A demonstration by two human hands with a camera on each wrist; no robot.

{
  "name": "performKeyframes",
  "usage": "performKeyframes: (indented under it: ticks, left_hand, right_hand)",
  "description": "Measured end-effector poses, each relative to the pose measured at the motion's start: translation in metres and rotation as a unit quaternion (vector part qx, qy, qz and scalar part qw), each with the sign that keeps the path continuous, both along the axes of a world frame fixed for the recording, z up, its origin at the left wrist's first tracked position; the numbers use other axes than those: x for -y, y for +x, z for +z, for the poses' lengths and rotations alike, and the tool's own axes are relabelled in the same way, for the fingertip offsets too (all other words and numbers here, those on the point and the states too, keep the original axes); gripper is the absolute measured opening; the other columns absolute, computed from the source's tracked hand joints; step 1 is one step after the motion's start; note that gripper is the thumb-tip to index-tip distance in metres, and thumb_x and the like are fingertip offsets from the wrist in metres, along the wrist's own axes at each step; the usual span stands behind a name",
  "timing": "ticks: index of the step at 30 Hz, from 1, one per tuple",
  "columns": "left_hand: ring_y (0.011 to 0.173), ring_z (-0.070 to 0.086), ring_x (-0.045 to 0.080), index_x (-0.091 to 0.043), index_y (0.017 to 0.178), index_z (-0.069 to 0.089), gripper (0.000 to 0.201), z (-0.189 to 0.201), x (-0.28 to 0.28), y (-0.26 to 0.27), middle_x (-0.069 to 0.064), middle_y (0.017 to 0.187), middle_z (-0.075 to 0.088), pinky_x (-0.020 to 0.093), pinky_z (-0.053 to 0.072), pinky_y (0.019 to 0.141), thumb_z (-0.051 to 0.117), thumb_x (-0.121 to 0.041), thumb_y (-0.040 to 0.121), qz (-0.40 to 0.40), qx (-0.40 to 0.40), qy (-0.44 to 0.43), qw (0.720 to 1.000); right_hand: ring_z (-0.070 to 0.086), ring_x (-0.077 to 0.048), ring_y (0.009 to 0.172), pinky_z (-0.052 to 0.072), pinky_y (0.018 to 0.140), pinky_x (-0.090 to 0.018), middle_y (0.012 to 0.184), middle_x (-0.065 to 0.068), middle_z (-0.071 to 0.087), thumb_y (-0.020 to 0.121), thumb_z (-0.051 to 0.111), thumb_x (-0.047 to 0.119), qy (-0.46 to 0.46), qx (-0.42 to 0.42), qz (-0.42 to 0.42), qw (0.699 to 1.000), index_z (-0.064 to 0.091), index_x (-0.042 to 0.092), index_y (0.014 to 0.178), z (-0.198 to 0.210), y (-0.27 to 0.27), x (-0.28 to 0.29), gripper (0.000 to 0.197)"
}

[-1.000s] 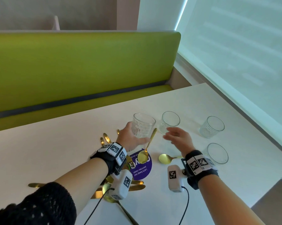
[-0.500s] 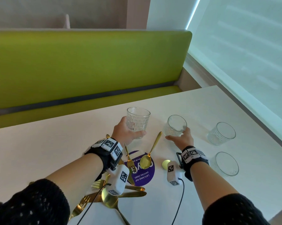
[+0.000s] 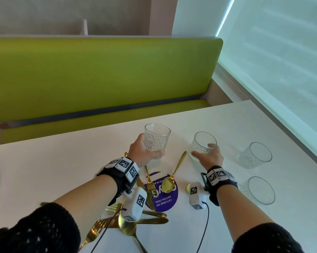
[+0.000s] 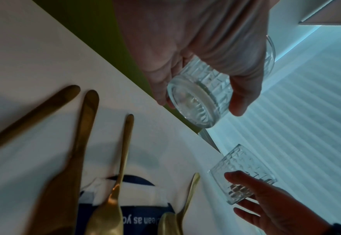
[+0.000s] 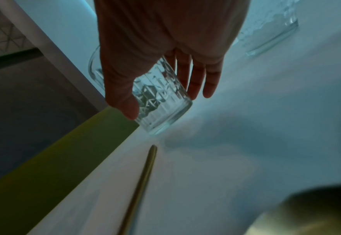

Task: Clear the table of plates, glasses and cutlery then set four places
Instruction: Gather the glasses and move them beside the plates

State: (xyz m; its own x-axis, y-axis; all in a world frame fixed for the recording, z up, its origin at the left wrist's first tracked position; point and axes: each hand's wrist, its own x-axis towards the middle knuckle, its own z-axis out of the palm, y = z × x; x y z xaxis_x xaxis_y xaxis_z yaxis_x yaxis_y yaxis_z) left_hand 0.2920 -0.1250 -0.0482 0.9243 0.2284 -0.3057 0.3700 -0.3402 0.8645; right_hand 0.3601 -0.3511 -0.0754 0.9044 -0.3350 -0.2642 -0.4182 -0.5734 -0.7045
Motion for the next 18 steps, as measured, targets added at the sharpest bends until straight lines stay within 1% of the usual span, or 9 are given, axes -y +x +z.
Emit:
performKeyframes:
  ticks: [2, 4, 7, 9, 10, 12, 13, 15, 18]
  left_hand:
    - [0.115, 0.057, 0.021, -0.021, 0.123, 0.047, 0.077, 0.002, -0.004, -0.006, -0.001, 0.123, 0.062, 0.036, 0.047, 0.099, 0.083, -0.042, 0.058, 0.005, -0.003, -0.005, 1.0]
    - [0.114, 0.057, 0.021, -0.02, 0.124, 0.046, 0.077, 0.006, -0.009, -0.017, 0.0, 0.123, 0.062, 0.036, 0.048, 0.097, 0.083, -0.04, 0.059, 0.012, 0.001, -0.016, 1.0]
    - [0.113, 0.058, 0.022, -0.018, 0.123, 0.046, 0.075, 0.011, -0.018, -0.038, 0.001, 0.121, 0.061, 0.032, 0.049, 0.091, 0.084, -0.036, 0.061, 0.024, 0.011, -0.028, 0.999]
    - [0.11, 0.058, 0.021, -0.019, 0.123, 0.046, 0.076, 0.012, -0.025, -0.056, 0.0, 0.119, 0.061, 0.032, 0.049, 0.09, 0.083, -0.039, 0.059, 0.026, 0.009, -0.029, 0.999]
    - [0.108, 0.059, 0.021, -0.02, 0.122, 0.047, 0.08, 0.013, -0.03, -0.066, -0.001, 0.118, 0.062, 0.033, 0.05, 0.091, 0.083, -0.045, 0.055, 0.024, 0.009, -0.03, 0.999]
    - [0.106, 0.061, 0.02, -0.023, 0.12, 0.048, 0.089, 0.01, -0.042, -0.088, -0.001, 0.116, 0.064, 0.04, 0.052, 0.093, 0.079, -0.057, 0.043, 0.018, 0.009, -0.031, 0.999]
    - [0.106, 0.062, 0.021, -0.023, 0.119, 0.048, 0.091, 0.007, -0.049, -0.1, -0.001, 0.116, 0.064, 0.041, 0.053, 0.092, 0.078, -0.059, 0.041, 0.016, 0.008, -0.029, 0.999]
    - [0.107, 0.061, 0.021, -0.022, 0.12, 0.048, 0.09, 0.004, -0.065, -0.126, -0.001, 0.116, 0.064, 0.039, 0.052, 0.092, 0.079, -0.056, 0.043, 0.015, 0.004, -0.023, 1.0]
    - [0.112, 0.058, 0.023, -0.019, 0.124, 0.047, 0.085, 0.006, -0.094, -0.171, 0.0, 0.121, 0.061, 0.034, 0.048, 0.09, 0.083, -0.045, 0.051, 0.026, 0.0, -0.018, 1.0]
  right_hand:
    - [0.053, -0.026, 0.117, 0.041, 0.093, -0.028, 0.125, -0.01, 0.057, 0.067, 0.081, 0.028, 0.004, 0.01, 0.012, 1.0, 0.048, 0.014, 0.124, 0.012, -0.004, 0.001, 0.068]
    - [0.053, -0.025, 0.115, 0.041, 0.089, -0.025, 0.123, -0.009, 0.057, 0.067, 0.081, 0.028, 0.016, 0.026, 0.022, 0.999, 0.048, 0.015, 0.124, 0.025, -0.012, -0.001, 0.067]
    - [0.057, -0.025, 0.11, 0.047, 0.094, -0.031, 0.119, -0.007, 0.059, 0.063, 0.083, 0.029, 0.051, 0.052, 0.028, 0.997, 0.051, 0.018, 0.12, 0.042, -0.03, -0.012, 0.067]
    - [0.06, -0.025, 0.106, 0.051, 0.094, -0.04, 0.117, -0.006, 0.062, 0.056, 0.084, 0.034, 0.084, 0.056, 0.029, 0.994, 0.051, 0.023, 0.113, 0.049, -0.048, -0.025, 0.066]
    - [0.061, -0.025, 0.104, 0.053, 0.092, -0.044, 0.115, -0.007, 0.063, 0.051, 0.084, 0.038, 0.101, 0.056, 0.031, 0.993, 0.051, 0.024, 0.109, 0.052, -0.059, -0.033, 0.068]
    - [0.063, -0.024, 0.102, 0.054, 0.089, -0.046, 0.111, -0.007, 0.065, 0.039, 0.08, 0.046, 0.123, 0.051, 0.044, 0.99, 0.053, 0.022, 0.108, 0.054, -0.083, -0.05, 0.078]
    - [0.063, -0.023, 0.101, 0.055, 0.088, -0.046, 0.109, -0.006, 0.066, 0.035, 0.078, 0.049, 0.127, 0.045, 0.053, 0.989, 0.055, 0.02, 0.11, 0.054, -0.097, -0.06, 0.084]
    - [0.065, -0.021, 0.098, 0.056, 0.085, -0.045, 0.106, -0.004, 0.068, 0.033, 0.077, 0.05, 0.134, 0.031, 0.08, 0.987, 0.056, 0.019, 0.113, 0.051, -0.127, -0.081, 0.088]
    - [0.067, -0.02, 0.094, 0.057, 0.083, -0.044, 0.102, -0.002, 0.07, 0.033, 0.081, 0.053, 0.117, 0.014, 0.116, 0.986, 0.058, 0.021, 0.109, 0.044, -0.171, -0.117, 0.085]
